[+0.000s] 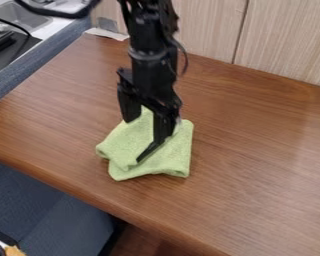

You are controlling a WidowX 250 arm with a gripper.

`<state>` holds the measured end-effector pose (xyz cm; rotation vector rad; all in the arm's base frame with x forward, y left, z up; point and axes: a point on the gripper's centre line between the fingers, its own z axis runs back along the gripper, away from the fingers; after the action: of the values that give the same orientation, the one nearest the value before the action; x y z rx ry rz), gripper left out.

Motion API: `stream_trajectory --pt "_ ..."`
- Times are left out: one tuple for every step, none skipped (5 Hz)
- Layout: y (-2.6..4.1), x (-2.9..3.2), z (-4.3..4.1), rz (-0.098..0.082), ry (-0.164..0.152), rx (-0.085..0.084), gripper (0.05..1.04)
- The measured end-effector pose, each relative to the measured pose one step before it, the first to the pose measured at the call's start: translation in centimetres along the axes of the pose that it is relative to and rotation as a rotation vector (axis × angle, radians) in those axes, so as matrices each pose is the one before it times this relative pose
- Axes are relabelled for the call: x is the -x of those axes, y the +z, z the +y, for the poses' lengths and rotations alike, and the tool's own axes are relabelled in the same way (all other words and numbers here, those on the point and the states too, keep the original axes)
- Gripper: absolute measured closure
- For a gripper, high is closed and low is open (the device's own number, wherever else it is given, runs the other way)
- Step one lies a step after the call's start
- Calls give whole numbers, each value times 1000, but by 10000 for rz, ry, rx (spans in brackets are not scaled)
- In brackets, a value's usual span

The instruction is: Unfold the cloth from right to left

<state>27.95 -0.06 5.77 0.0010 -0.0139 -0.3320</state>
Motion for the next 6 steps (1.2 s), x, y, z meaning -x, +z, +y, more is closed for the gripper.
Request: stream_trajectory --pt "-787 550 -229 93 -73 -136 83" --pt "-176 -73 -409 -29 -186 -70 118" --pt "-972 110 121 279 14 -19 394" --pt "-755 81 326 188 164 -148 702" --pt "-799 86 119 204 178 -56 921" --pt "42 -77 41 -57 83 -27 1020"
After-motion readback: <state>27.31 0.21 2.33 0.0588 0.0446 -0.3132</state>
